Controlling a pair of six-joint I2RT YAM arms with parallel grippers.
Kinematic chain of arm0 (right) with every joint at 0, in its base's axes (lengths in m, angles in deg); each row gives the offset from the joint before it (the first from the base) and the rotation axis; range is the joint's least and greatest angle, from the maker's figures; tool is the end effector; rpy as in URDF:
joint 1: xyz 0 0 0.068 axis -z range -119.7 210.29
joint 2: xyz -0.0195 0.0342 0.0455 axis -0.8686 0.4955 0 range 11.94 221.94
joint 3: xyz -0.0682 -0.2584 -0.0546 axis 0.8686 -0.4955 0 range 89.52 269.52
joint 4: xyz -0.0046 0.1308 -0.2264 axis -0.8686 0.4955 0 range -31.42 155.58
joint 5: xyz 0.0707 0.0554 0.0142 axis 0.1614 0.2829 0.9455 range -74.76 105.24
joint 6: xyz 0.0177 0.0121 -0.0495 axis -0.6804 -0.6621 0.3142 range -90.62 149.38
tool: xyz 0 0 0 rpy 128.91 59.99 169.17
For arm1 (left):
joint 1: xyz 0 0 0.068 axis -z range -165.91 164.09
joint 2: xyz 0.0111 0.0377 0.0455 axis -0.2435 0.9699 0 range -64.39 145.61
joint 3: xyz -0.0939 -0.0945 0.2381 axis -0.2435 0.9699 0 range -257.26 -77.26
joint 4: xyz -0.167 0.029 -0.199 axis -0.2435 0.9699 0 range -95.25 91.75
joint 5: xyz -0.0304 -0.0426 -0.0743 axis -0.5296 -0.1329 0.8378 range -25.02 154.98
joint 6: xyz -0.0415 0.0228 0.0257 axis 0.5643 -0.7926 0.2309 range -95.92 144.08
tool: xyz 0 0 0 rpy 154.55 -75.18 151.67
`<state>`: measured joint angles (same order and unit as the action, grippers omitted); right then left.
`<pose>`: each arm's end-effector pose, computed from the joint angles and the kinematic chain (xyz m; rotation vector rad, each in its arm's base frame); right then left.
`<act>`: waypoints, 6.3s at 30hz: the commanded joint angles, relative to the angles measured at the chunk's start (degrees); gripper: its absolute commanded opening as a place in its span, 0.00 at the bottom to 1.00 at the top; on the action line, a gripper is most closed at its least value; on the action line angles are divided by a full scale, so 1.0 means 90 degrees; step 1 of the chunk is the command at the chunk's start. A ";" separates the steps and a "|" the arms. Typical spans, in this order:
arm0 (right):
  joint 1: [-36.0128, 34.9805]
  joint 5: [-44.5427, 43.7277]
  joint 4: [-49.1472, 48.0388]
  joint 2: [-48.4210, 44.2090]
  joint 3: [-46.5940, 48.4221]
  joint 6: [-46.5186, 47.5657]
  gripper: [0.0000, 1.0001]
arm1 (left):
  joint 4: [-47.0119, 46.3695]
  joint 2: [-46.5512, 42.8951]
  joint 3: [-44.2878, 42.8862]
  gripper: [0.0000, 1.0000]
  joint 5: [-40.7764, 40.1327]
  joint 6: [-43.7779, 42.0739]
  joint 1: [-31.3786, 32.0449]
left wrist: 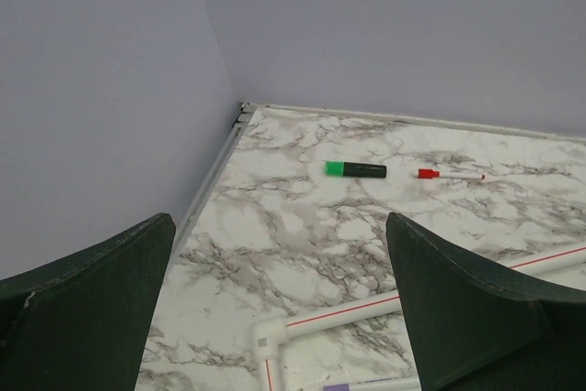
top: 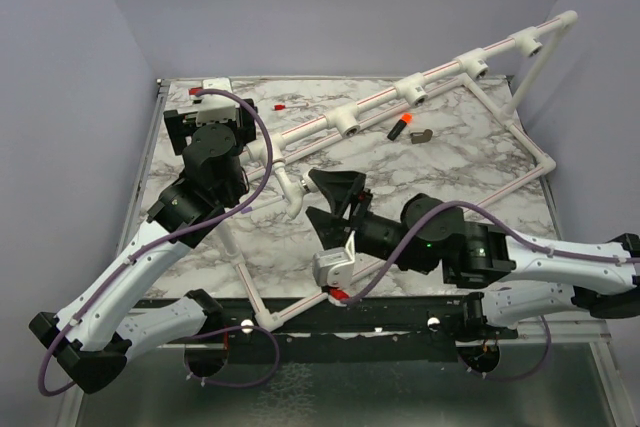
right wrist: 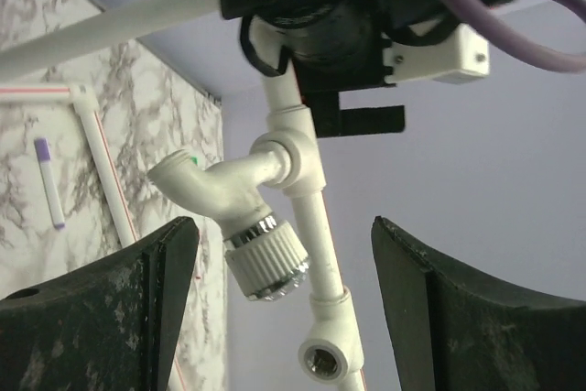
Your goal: Install the water faucets
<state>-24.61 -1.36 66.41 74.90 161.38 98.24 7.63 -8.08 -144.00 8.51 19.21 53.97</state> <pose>0.0316 0.2391 0.4478 -1.4442 0.5709 -0.0035 0.1702 -0.1037 0.4325 -0.1355 1.5979 0.3192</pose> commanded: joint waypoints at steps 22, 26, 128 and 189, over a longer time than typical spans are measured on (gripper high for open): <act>-0.0012 -0.1350 -0.2026 0.1134 -0.0932 0.3176 0.68 | 0.0483 -0.0005 0.0179 0.99 0.0042 -0.0126 0.0071; -0.0019 -0.1512 -0.2440 0.1243 -0.1118 0.3247 0.60 | 0.0482 -0.0049 0.0199 0.99 0.0046 -0.0116 0.0071; -0.0297 -0.2570 -0.5832 0.2053 -0.1456 -0.0405 0.48 | 0.0522 -0.0178 0.0272 0.99 0.0122 0.0006 0.0081; -0.0286 -0.3006 -0.1181 -0.0302 -0.0521 -0.3615 1.00 | 0.0968 0.0479 -0.0978 0.99 0.0105 0.0129 0.0071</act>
<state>-27.56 -22.25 49.76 76.63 153.95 62.79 14.52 -5.37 -148.59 8.12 20.24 54.34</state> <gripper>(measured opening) 0.998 0.989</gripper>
